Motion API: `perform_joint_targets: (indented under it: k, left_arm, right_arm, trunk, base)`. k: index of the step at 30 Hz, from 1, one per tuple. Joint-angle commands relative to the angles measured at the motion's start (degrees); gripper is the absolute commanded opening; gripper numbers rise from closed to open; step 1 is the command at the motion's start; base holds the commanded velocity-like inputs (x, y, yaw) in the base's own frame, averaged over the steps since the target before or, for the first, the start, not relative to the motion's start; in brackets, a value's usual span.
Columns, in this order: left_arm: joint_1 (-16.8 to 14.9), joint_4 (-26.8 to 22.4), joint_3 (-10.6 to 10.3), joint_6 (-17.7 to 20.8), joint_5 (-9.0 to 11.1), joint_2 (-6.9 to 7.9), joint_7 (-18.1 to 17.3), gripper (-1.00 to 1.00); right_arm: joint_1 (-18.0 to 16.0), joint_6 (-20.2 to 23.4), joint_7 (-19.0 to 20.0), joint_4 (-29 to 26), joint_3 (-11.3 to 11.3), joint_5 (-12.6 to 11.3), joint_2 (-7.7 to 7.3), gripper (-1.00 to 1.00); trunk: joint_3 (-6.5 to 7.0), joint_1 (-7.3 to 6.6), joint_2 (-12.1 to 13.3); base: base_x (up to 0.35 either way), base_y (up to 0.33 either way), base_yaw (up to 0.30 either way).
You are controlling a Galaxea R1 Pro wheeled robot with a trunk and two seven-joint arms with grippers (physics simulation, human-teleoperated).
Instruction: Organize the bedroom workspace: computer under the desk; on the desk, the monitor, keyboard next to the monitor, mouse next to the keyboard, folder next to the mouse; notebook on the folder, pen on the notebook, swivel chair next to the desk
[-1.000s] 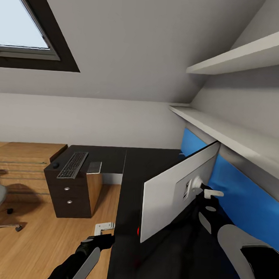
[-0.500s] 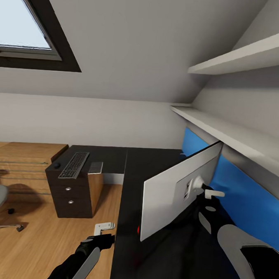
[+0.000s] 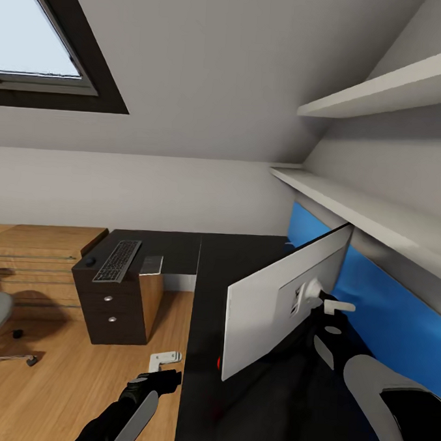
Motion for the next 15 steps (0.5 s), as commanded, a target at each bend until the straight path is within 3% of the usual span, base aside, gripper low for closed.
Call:
perform_joint_targets:
  k: [1, 15]
  left_arm:
    - [0.0, -0.1, -0.2, 0.1, 0.6, 0.03, 0.5, 1.0]
    - [0.0, -0.1, -0.2, 0.1, 0.6, 0.02, 0.5, 1.0]
  right_arm:
    - [-0.1, -0.4, -0.2, 0.0, 0.0, -0.5, -0.02, -1.0]
    - [-0.1, -0.4, -0.1, 0.0, 0.1, -0.5, -0.02, -1.0]
  trunk:
    - [-0.09, 0.01, -0.1]
    - [-0.09, 0.01, -0.1]
  base:
    - [0.0, 0.0, 0.0]
    - [0.0, 0.0, 0.004]
